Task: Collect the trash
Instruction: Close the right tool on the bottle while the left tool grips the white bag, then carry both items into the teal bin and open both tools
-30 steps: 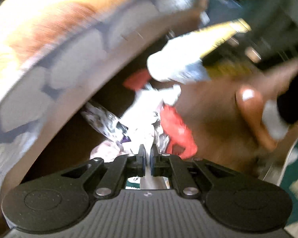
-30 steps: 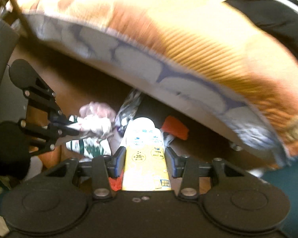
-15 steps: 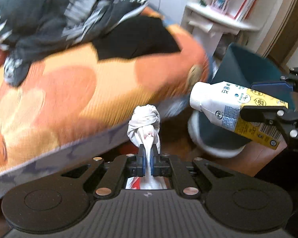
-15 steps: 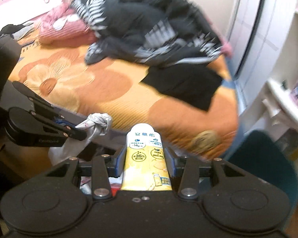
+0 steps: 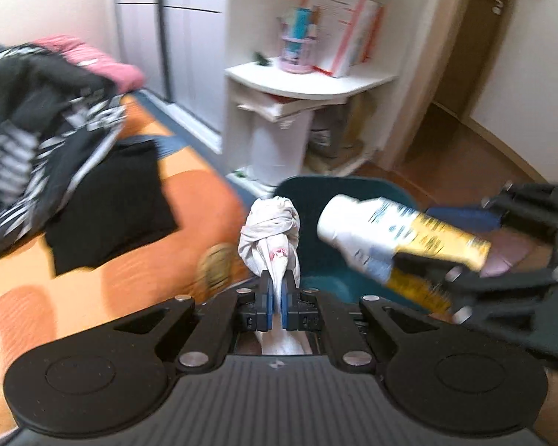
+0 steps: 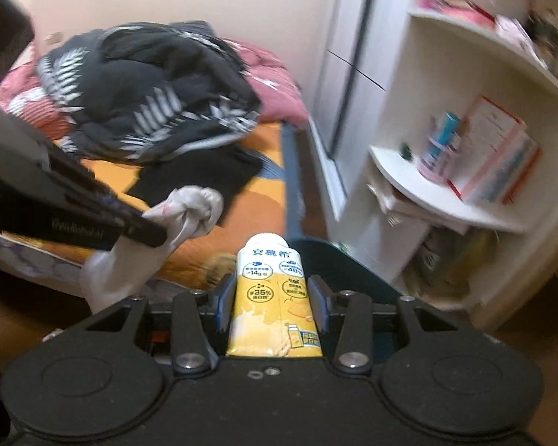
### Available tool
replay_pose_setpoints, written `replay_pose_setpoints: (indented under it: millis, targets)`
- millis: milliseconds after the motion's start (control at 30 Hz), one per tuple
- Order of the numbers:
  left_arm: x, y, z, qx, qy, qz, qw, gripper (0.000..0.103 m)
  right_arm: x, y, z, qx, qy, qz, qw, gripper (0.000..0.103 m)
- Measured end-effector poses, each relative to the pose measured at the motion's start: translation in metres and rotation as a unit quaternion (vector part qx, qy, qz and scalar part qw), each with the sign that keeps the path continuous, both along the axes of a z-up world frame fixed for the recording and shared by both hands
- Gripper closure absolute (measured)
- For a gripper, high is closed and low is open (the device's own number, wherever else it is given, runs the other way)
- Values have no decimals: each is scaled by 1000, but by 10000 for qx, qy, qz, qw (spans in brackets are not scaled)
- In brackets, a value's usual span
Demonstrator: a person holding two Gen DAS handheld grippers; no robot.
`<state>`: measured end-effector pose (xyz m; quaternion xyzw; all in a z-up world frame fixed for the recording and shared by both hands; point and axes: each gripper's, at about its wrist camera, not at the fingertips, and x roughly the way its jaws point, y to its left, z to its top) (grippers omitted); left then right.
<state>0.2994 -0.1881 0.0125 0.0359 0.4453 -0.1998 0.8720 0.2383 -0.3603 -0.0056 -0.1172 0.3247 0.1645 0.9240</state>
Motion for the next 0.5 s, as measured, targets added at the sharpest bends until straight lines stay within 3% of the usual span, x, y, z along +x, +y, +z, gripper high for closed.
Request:
replay_pose_setpoints:
  millis: [167, 500]
  targets:
    - [35, -45, -17, -79, 337, -195, 9992, 99, 24, -30, -33, -36, 513, -317, 9982, 62]
    - [87, -98, -102, 571, 1212, -160, 9909, 99, 65, -45, -106, 19, 1622, -721, 9841, 62]
